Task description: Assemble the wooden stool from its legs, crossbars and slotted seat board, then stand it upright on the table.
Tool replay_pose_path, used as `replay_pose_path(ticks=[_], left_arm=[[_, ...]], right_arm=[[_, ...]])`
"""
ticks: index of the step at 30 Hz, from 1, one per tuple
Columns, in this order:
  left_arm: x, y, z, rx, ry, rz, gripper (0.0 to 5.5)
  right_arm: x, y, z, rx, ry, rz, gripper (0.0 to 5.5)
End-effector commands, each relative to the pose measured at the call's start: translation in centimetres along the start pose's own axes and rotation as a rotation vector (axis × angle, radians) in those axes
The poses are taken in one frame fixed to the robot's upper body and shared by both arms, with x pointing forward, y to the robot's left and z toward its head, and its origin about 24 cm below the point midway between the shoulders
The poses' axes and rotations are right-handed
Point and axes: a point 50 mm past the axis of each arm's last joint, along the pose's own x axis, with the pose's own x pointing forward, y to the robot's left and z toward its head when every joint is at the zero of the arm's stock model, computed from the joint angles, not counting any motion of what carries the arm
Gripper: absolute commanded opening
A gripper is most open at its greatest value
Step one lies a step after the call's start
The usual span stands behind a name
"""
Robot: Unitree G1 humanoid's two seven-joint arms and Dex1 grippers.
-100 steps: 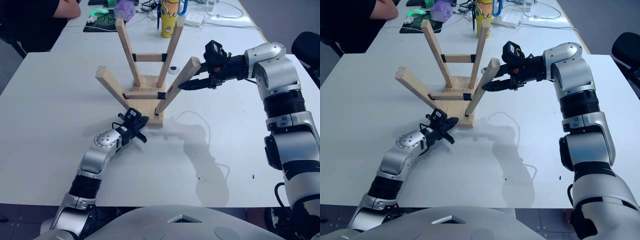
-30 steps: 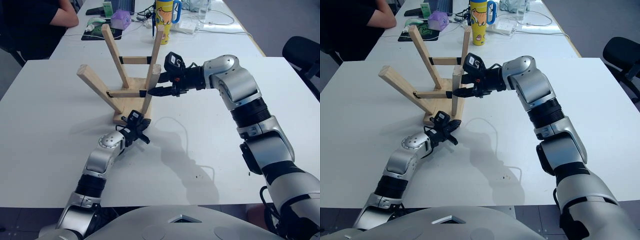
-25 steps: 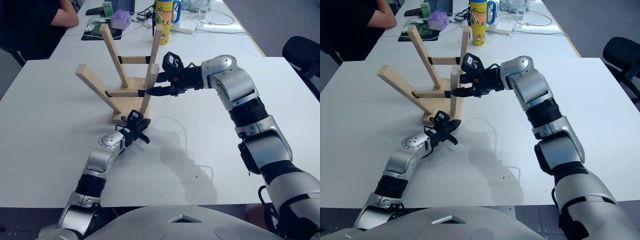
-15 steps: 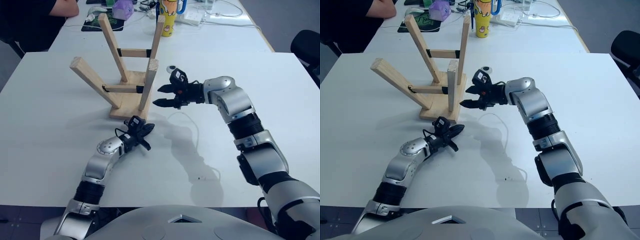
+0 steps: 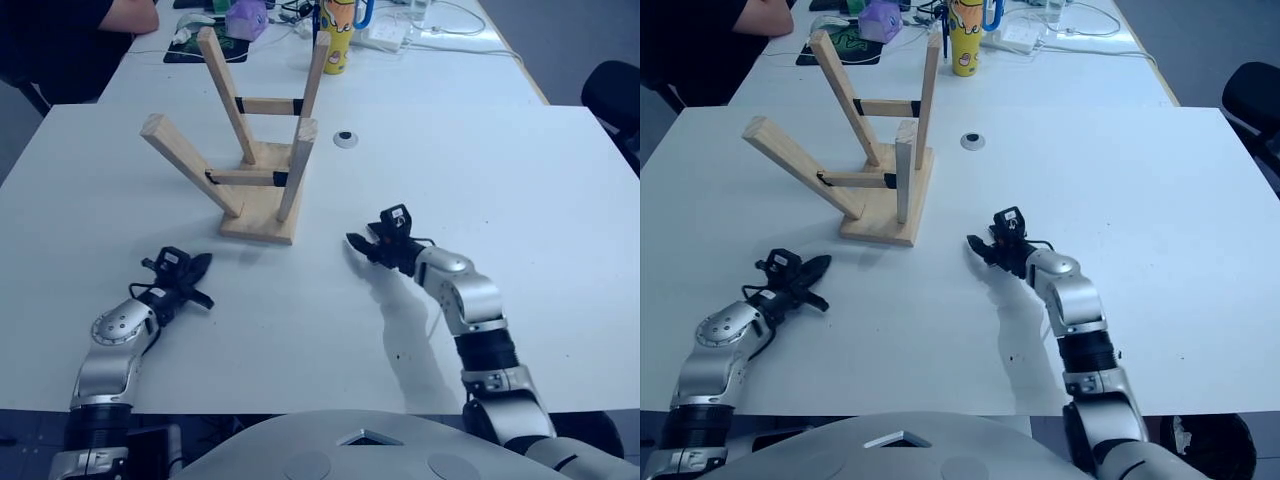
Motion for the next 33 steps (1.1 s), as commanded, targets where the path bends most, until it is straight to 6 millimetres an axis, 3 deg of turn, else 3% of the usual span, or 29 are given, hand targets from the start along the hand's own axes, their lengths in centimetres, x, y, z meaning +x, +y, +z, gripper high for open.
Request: replay_pose_path(ticks=[1, 8, 21, 26, 29, 33], left_arm=[[2.5, -0.7, 0.1, 0.006, 0.045, 0.067, 0.0], [7.3, -2.6, 1.7, 0.094, 0.06, 0.03, 0.0], [10.4, -6.8, 2.8, 0.082, 0.05, -0.191, 0.0], [10.6, -9.6, 3.7, 0.043, 0.015, -0.29, 0.0], [9.9, -12.0, 4.2, 0.002, -0.005, -0.389, 0.0], [8.9, -13.4, 4.7, -0.044, -0.011, -0.438, 0.0]], right_arm=[[1.0, 0.9, -0.6, -0.031, 0.023, -0.055, 3.05], [3.1, 2.9, -1.3, -0.055, 0.02, -0.013, 3.05], [6.1, 4.6, -0.5, -0.054, -0.017, 0.081, 3.05], [5.3, 5.3, -1.3, -0.044, 0.0, 0.168, 2.23], [4.1, 5.7, -1.6, -0.027, -0.008, 0.221, 1.68], [2.6, 5.9, -1.7, -0.021, -0.004, 0.247, 0.96]])
